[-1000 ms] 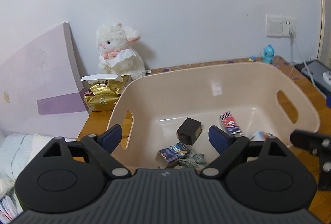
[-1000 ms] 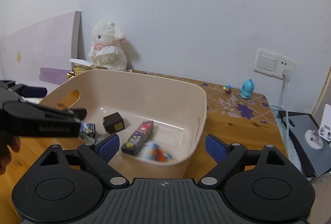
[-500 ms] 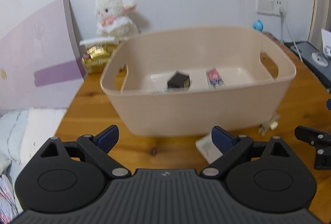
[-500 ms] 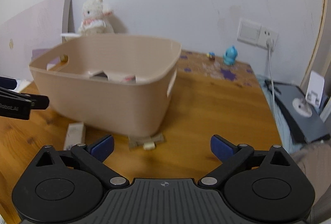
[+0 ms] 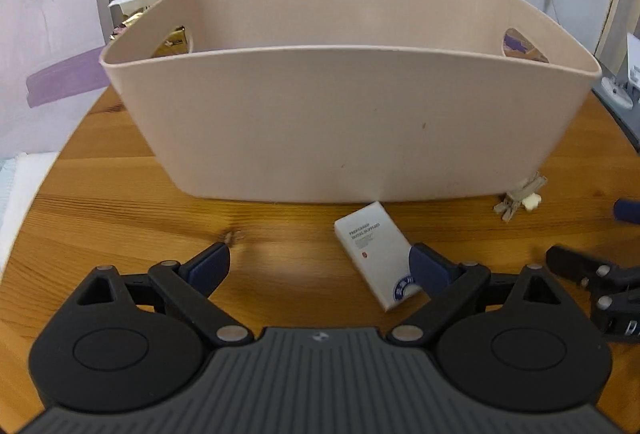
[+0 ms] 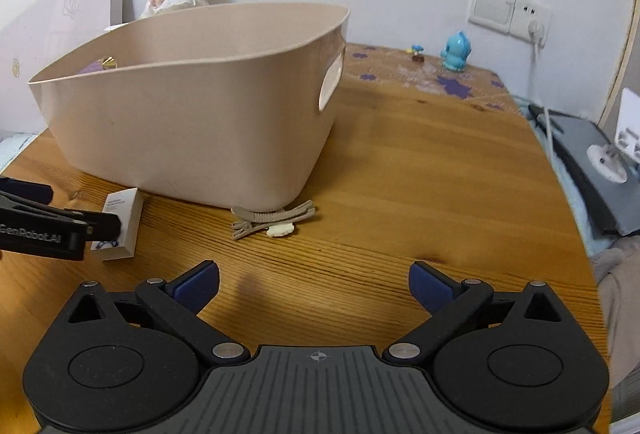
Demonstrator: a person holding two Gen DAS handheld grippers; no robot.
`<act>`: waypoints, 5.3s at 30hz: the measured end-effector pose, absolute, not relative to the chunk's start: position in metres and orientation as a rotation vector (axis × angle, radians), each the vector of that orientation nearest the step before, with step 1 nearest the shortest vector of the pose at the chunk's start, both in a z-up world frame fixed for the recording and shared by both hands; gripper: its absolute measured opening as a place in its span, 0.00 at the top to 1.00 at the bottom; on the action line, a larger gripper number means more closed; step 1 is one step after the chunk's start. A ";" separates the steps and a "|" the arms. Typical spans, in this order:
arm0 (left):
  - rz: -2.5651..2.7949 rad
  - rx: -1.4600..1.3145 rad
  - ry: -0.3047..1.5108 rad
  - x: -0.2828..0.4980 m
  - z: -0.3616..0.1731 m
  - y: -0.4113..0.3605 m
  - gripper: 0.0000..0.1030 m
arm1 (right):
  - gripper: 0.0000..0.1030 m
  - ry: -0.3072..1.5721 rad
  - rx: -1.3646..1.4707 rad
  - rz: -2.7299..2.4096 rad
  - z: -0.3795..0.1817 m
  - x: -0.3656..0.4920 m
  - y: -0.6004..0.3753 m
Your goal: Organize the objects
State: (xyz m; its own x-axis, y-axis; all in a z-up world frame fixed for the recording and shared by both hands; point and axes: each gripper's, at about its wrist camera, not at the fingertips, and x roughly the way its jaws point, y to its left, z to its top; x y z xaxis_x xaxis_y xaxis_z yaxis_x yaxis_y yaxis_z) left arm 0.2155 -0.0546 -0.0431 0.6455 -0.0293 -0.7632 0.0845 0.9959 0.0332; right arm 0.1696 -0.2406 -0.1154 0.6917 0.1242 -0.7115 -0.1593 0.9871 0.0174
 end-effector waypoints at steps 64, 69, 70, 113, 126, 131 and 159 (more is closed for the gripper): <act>-0.138 0.055 0.559 0.165 0.058 0.009 0.68 | 0.47 0.355 -0.103 0.294 0.009 0.116 -0.204; -0.114 0.058 0.533 0.193 0.068 0.003 0.68 | 0.47 0.314 -0.094 0.269 0.024 0.136 -0.197; -0.107 0.058 0.532 0.199 0.068 0.002 0.69 | 0.47 0.311 -0.083 0.263 0.026 0.142 -0.196; -0.065 0.193 0.709 0.261 0.043 -0.028 0.15 | 0.00 0.562 -0.071 0.141 -0.007 0.201 -0.172; -0.086 0.137 0.646 0.182 0.056 -0.006 0.15 | 0.00 0.518 -0.024 0.140 0.009 0.120 -0.171; -0.127 0.088 0.654 0.151 0.056 0.002 0.15 | 0.00 0.494 0.022 0.129 0.011 0.086 -0.175; -0.099 0.146 0.523 0.007 0.062 -0.004 0.14 | 0.00 0.506 0.041 0.103 -0.005 -0.014 -0.189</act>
